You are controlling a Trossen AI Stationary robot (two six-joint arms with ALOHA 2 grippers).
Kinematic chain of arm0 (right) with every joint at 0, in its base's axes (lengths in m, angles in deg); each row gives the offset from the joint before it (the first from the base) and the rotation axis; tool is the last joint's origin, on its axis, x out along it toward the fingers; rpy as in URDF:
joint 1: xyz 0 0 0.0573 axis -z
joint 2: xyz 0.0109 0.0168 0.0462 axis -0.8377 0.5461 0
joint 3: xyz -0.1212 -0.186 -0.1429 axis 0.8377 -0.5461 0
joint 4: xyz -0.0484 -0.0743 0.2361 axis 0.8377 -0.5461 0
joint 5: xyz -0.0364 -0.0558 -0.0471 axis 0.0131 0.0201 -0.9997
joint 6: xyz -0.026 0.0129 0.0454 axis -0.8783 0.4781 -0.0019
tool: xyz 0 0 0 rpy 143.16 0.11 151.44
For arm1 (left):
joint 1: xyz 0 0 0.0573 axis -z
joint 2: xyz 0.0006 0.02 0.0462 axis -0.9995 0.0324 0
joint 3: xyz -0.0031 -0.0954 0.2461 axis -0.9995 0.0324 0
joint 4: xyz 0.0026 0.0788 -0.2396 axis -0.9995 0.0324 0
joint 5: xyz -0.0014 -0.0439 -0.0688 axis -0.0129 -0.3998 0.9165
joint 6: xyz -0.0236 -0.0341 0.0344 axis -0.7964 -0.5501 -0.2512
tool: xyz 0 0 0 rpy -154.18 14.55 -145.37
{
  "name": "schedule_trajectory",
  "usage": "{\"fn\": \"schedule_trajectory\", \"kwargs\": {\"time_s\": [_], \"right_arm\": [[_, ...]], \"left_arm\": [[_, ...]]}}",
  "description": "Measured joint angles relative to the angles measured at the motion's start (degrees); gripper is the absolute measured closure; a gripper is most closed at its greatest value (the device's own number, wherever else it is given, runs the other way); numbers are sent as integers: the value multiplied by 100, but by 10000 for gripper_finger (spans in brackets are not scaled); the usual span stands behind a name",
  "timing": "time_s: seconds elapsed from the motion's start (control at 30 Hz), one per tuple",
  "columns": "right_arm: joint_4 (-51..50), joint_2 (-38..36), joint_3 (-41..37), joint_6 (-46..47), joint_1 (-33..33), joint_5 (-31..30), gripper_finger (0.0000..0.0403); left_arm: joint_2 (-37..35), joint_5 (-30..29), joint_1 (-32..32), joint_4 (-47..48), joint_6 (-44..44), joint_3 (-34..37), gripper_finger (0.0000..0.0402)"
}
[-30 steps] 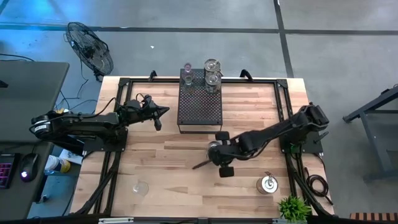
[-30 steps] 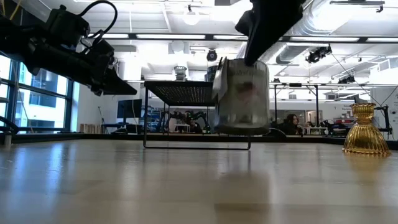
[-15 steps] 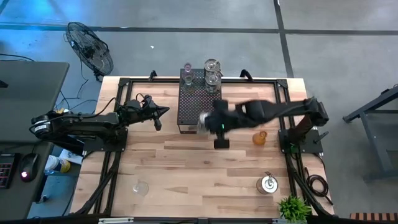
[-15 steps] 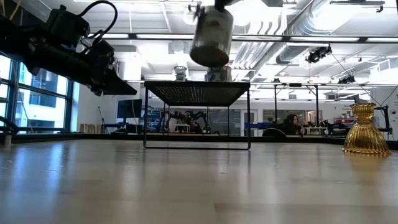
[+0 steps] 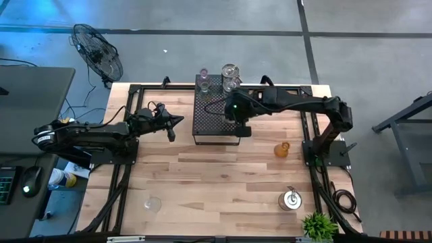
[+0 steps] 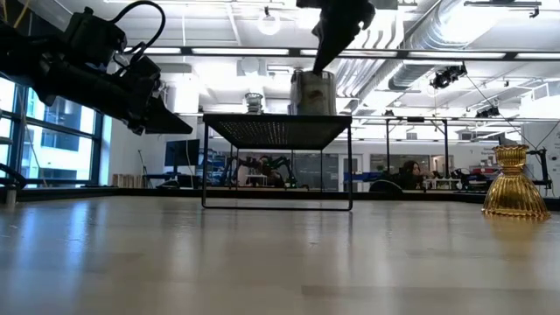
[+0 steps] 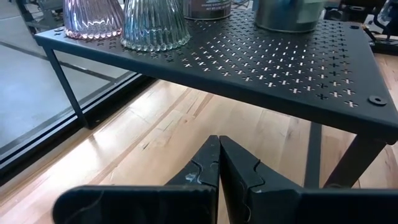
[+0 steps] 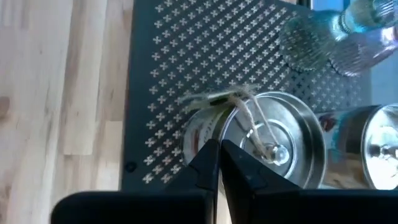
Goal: Pick & Place candle stick holders
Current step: Put the green scented candle holder on the shelf
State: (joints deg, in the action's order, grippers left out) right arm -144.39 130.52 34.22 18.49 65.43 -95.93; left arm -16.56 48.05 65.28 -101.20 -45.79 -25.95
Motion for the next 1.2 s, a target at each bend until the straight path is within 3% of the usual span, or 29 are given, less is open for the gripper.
{"fn": "schedule_trajectory", "kwargs": {"time_s": [0.4,0.83,1.2], "right_arm": [[248,-4,-72,-548,202,198,399],[227,-2,-74,-848,398,-26,394],[263,-1,-74,-872,396,-270,337]], "left_arm": [[0,2,0,4,9,0,401],[2,2,2,7,9,0,401],[0,4,0,7,9,0,401]]}}
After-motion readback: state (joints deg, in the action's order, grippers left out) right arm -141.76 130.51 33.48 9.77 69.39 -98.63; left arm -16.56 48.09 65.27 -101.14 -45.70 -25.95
